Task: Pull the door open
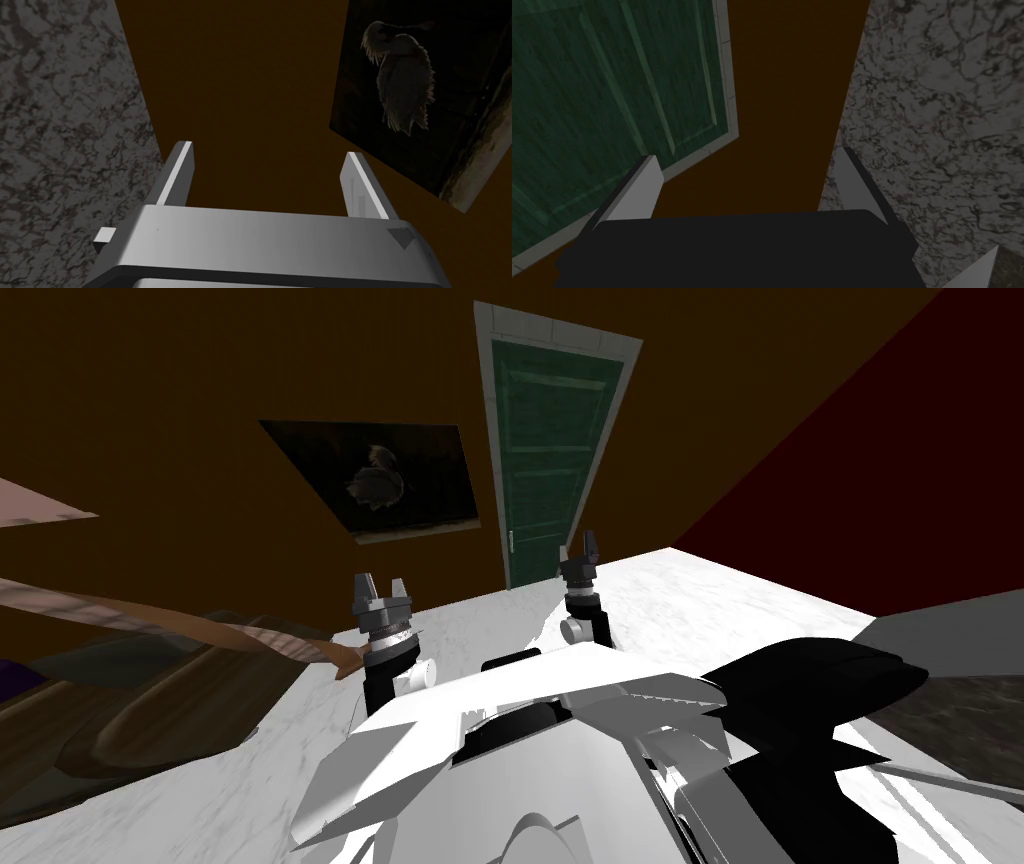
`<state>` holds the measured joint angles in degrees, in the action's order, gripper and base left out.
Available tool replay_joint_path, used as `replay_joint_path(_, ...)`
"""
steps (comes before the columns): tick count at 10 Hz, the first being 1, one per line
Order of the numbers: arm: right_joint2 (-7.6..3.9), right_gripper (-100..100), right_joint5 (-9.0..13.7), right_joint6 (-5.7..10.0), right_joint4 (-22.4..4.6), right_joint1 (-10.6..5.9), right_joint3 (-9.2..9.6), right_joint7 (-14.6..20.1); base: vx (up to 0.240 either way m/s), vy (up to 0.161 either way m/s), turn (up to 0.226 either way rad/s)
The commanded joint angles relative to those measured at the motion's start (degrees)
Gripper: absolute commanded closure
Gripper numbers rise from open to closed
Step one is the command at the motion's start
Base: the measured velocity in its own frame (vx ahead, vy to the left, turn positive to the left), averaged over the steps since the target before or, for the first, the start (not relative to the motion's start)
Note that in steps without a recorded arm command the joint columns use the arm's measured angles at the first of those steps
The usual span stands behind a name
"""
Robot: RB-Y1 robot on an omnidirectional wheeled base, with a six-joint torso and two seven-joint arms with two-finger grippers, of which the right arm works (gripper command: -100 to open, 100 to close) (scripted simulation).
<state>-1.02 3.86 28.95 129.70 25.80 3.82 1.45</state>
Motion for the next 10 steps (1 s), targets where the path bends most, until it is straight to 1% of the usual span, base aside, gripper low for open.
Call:
replay_joint_path(1, -0.51, -100, 1.04, 0.52, -2.18, -0.6, -0.28, 1.77, 0.064, -0.02, 0.159)
replay_joint_path(3, -1.07, -100, 2.37, 1.2, -4.98, -1.36, -0.63, 4.03, 0.128, -0.048, 0.138)
replay_joint_path(6, -1.55, -100, 3.68, 1.86, -7.72, -2.11, -0.98, 6.26, 0.093, -0.027, 0.081)
replay_joint_path(10, -2.2, -100, 5.82, 2.94, -12.21, -3.34, -1.55, 9.89, 0.078, -0.027, 0.103)
